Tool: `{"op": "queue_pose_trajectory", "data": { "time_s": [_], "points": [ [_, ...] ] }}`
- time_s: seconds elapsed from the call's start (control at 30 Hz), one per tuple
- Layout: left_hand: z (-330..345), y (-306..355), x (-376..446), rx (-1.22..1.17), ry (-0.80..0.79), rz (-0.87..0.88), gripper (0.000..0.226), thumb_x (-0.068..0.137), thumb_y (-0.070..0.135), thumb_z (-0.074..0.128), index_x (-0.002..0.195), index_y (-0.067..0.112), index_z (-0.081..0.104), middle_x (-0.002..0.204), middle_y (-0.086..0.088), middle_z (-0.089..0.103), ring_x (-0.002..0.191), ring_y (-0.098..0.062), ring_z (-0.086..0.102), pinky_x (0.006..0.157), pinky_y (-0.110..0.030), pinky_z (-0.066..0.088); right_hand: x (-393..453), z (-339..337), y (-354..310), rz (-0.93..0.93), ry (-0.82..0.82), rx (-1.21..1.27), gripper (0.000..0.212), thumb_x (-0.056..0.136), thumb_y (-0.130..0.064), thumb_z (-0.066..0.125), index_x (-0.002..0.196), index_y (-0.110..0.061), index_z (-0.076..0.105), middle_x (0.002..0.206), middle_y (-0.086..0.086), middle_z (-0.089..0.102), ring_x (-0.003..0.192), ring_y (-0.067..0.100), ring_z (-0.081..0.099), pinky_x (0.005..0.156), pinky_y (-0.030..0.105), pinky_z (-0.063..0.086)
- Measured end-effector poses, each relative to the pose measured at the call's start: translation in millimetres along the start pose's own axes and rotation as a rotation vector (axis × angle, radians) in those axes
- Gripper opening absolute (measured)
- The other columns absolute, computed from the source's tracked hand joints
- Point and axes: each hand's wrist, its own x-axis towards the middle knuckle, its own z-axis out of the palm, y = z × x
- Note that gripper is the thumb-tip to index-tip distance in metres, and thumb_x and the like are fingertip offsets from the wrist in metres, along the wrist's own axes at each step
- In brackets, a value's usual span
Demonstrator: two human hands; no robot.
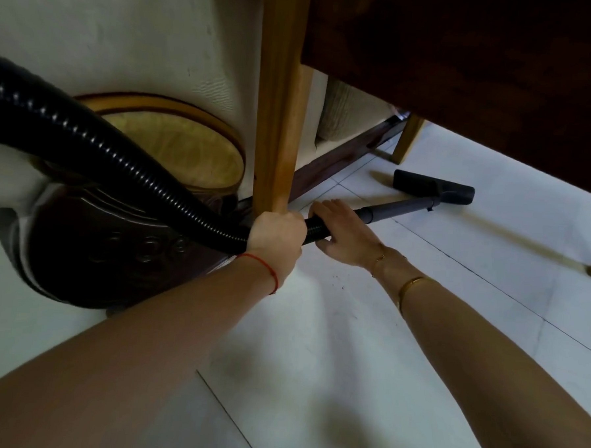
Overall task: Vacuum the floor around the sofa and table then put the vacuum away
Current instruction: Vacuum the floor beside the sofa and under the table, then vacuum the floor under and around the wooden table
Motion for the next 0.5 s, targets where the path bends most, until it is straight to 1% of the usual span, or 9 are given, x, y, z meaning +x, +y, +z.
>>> {"op": "queue_pose_trajectory", "data": {
  "time_s": [0.03,0.1,0.2,0.33,0.4,0.5],
  "points": [
    [1.1,0.3,-0.6,0.001,-0.002,0.002,0.031,0.095,0.028,0.053,0.119,0.009,0.048,0.108,-0.005,0.061,0.094,-0.02,0.064,0.065,-0.028,0.041,-2.2,0.1,-1.2,0.005,0.0,0.012,0.023,0.073,-0.018,0.062,0.093,-0.015,0.051,0.083,0.002,0.054,0.079,0.018,0.045,0.072,0.034,0.04],
    [3.6,-0.4,-5.0,-0.01,-0.006,0.004,0.03,0.095,0.028,0.053,0.118,0.01,0.049,0.106,-0.004,0.063,0.093,-0.02,0.065,0.067,-0.028,0.045,-6.9,0.9,-6.1,0.011,0.003,0.042,0.022,0.073,-0.016,0.06,0.092,-0.015,0.05,0.083,0.003,0.053,0.078,0.019,0.044,0.071,0.036,0.041],
    [2.6,-7.9,-17.2,-0.048,0.003,0.0,0.029,0.094,0.027,0.054,0.117,0.011,0.05,0.104,-0.004,0.064,0.092,-0.02,0.065,0.07,-0.029,0.048,-11.7,0.2,-21.6,0.021,0.013,0.063,0.022,0.072,-0.012,0.061,0.091,-0.014,0.05,0.082,0.003,0.053,0.078,0.02,0.043,0.069,0.034,0.039],
    [-11.2,-25.1,-48.7,-0.075,0.034,0.003,0.025,0.094,0.027,0.055,0.111,0.01,0.051,0.102,-0.005,0.065,0.091,-0.021,0.065,0.068,-0.029,0.043,-15.5,-12.1,-57.3,0.018,0.016,0.085,0.022,0.07,-0.008,0.062,0.088,-0.012,0.051,0.081,0.002,0.053,0.073,0.018,0.041,0.066,0.032,0.035],
    [-24.0,-34.9,-69.6,-0.083,0.038,0.006,0.027,0.094,0.03,0.055,0.112,0.011,0.051,0.104,-0.004,0.065,0.094,-0.021,0.065,0.073,-0.03,0.044,-18.4,-21.1,-78.4,0.028,-0.012,0.116,0.023,0.069,-0.009,0.063,0.088,-0.013,0.051,0.08,0.001,0.052,0.073,0.015,0.039,0.069,0.031,0.033],
    [-53.8,-52.0,-97.3,-0.079,-0.026,-0.001,0.029,0.094,0.03,0.054,0.115,0.011,0.048,0.108,-0.004,0.063,0.097,-0.021,0.064,0.077,-0.03,0.045,-23.0,-40.0,-113.2,0.066,-0.065,0.142,0.025,0.069,-0.015,0.063,0.092,-0.018,0.052,0.083,-0.002,0.055,0.076,0.017,0.044,0.075,0.035,0.04]
  ]
}}
